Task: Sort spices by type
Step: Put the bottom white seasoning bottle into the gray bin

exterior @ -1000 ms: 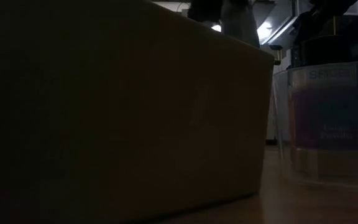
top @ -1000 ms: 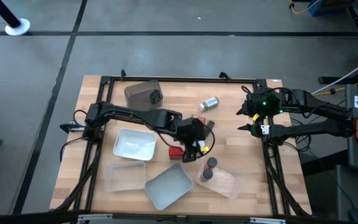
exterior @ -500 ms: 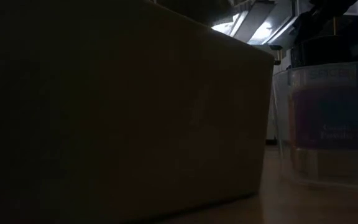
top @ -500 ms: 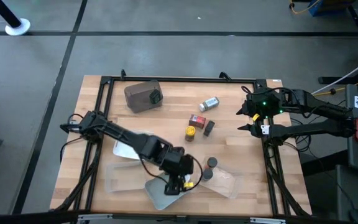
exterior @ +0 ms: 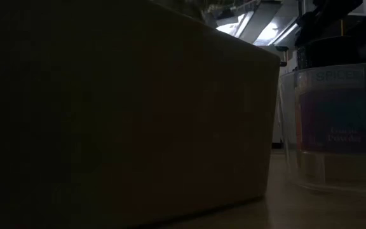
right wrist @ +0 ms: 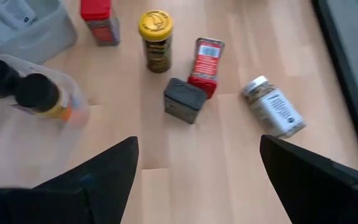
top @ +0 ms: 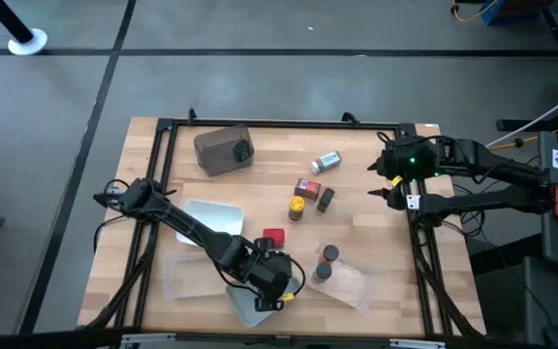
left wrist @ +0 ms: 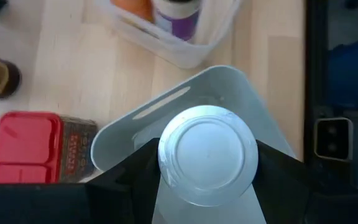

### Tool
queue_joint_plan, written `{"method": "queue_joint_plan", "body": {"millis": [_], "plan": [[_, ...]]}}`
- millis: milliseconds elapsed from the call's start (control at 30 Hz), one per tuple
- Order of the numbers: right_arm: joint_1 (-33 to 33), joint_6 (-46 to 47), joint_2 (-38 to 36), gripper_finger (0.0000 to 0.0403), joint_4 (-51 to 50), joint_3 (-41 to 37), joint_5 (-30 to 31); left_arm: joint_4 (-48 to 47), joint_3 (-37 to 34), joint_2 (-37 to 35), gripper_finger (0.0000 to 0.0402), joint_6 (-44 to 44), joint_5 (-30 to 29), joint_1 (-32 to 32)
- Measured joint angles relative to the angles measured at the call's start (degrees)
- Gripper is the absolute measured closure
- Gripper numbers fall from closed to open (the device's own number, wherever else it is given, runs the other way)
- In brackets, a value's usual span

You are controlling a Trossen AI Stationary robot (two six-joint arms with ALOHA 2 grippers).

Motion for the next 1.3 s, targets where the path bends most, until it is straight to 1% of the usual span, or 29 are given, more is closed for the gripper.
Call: {"method": "queue_joint_plan", "body": {"millis": [167,267,333,567,667,800,1100,1300], "plan": [[0.0,-2.0,2.5,0.0068,1.4,0.0,7.3,4.2,-4.4,0.0,0.0199,-2.3,-1.7,0.0],[0.0,-5.8,5.2,0.0068,1.4,0.0,10.0,7.0,-6.3,0.0,0.0198,-2.8,-1.9,0.0],[0.0,-8.7,7.4,0.0068,1.7,0.0,10.7,6.6,-6.9,0.0,0.0198,-3.3,-1.9,0.0],[-0.1,-19.0,15.9,0.0068,5.3,0.0,10.8,7.9,-7.5,0.0,0.0197,-3.2,-1.9,0.0],[-1.4,-22.1,19.8,0.0068,7.7,0.0,10.3,7.7,-7.5,0.0,0.0197,-3.2,-1.8,0.0],[-5.1,-24.3,25.0,0.0068,10.1,0.0,9.3,7.6,-7.5,0.0,0.0190,-3.7,-1.8,0.0],[-15.3,-31.3,33.3,0.0068,12.1,0.0,5.1,7.9,-7.5,0.0,0.0145,-3.7,-1.6,0.0],[-21.4,-37.4,36.6,0.0068,16.7,0.0,0.7,7.9,-7.5,0.0,0.0145,-3.6,-1.6,0.0]]}}
